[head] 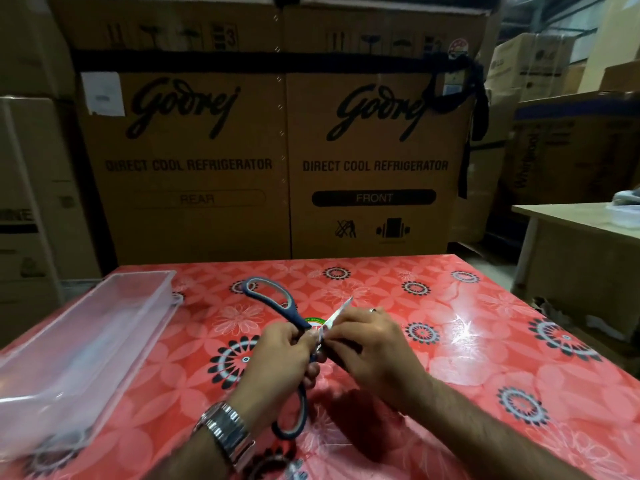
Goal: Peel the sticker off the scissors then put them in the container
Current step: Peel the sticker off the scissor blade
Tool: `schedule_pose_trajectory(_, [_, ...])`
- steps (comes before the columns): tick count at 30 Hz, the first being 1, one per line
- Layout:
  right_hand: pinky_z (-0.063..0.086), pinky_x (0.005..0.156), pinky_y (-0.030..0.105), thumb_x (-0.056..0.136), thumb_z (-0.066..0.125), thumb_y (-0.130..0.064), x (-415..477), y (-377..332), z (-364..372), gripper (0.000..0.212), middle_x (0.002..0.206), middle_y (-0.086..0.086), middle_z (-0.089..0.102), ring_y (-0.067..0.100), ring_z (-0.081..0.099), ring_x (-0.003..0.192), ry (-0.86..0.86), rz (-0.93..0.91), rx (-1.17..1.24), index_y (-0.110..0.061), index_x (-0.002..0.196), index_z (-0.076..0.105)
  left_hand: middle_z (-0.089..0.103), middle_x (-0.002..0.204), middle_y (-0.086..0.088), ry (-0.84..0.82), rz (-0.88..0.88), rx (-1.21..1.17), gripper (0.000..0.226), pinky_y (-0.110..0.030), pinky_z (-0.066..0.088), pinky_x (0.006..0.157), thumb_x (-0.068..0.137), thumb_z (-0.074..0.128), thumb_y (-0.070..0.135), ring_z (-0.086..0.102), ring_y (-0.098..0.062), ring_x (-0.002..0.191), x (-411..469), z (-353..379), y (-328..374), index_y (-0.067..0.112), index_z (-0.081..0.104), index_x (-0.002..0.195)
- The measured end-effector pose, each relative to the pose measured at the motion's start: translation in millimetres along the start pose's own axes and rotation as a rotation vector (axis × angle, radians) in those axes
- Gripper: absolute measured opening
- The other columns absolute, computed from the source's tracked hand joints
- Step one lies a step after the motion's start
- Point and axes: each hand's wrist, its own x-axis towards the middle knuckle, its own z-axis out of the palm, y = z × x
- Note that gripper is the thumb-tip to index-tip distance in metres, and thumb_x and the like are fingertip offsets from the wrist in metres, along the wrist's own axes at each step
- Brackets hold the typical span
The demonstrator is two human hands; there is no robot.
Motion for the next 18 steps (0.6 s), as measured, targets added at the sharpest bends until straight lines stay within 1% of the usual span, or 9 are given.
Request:
schedule_pose_trajectory(2, [0.042,0.062,0.039,0.084,0.067,-0.02,-3,2,-3,0.012,0.078,-0.008,0.064,0.013,0.062,0.07,-0.023,-0.033,-0.032,-0.021,0.073,0.071,0.056,0.058,-0.005,0.039,0.001,-0.018,0.022,-0.019,0.034,0.036,0.098,0.048,0.01,0.043,-0.008,0.039,2,-3,1,0.003,0.055,0.079])
schedule_pose_trajectory(4, [0.04,0.062,0.035,0.085,0.064,-0.022,-2,3,-8,0.015,0.077,-0.008,0.064,0.01,0.06,0.07,0.052,0.001,-0.036,-0.02,0.073,0.071,0.057,0.059,-0.007,0.056,0.013,-0.03,0.022,-0.019,0.035,0.036,0.098,0.048,0.01,0.043,-0.008,0.039,2,-3,3,0.003,0.055,0.078])
schedule_pose_trajectory(6, [0.036,0.063,0.031,0.083,0.067,-0.018,3,0,-9,0.011,0.078,-0.008,0.064,0.007,0.058,0.072,0.135,0.023,-0.038,-0.019,0.074,0.072,0.057,0.058,-0.005,0.038,0.028,-0.019,0.022,-0.02,0.035,0.037,0.098,0.048,0.01,0.044,-0.008,0.04,1,-1,3,0.004,0.055,0.078])
schedule_pose_trajectory(7, [0.036,0.063,0.031,0.082,0.067,-0.017,4,-4,-7,0.01,0.079,-0.008,0.064,0.008,0.058,0.072,0.147,0.012,-0.053,-0.019,0.074,0.072,0.057,0.057,-0.003,0.024,0.034,-0.014,0.022,-0.02,0.035,0.037,0.098,0.048,0.01,0.044,-0.009,0.04,0,0,3,0.003,0.056,0.078])
schedule_pose_trajectory(12, [0.04,0.062,0.033,0.084,0.065,-0.014,6,-10,-3,0.012,0.078,-0.004,0.065,0.014,0.06,0.071,0.208,-0.026,-0.11,-0.015,0.074,0.071,0.055,0.056,-0.002,-0.022,0.032,-0.046,0.024,-0.019,0.034,0.037,0.099,0.046,0.01,0.043,-0.008,0.04,-3,1,7,0.004,0.054,0.077])
schedule_pose_trajectory(15, [0.044,0.06,0.037,0.086,0.058,-0.022,13,0,-8,0.022,0.073,0.0,0.064,0.02,0.063,0.068,0.233,0.028,-0.16,-0.012,0.07,0.069,0.057,0.061,-0.005,-0.025,0.021,-0.04,0.023,-0.02,0.035,0.038,0.099,0.047,0.01,0.044,-0.007,0.04,-4,1,8,0.005,0.054,0.077])
schedule_pose_trajectory(18, [0.044,0.059,0.04,0.087,0.058,-0.022,11,-5,-6,0.022,0.073,-0.002,0.063,0.018,0.062,0.068,0.206,0.051,-0.145,-0.013,0.069,0.068,0.057,0.062,-0.007,-0.021,0.025,-0.02,0.022,-0.021,0.036,0.039,0.098,0.047,0.011,0.045,-0.008,0.041,-4,1,7,0.005,0.055,0.078])
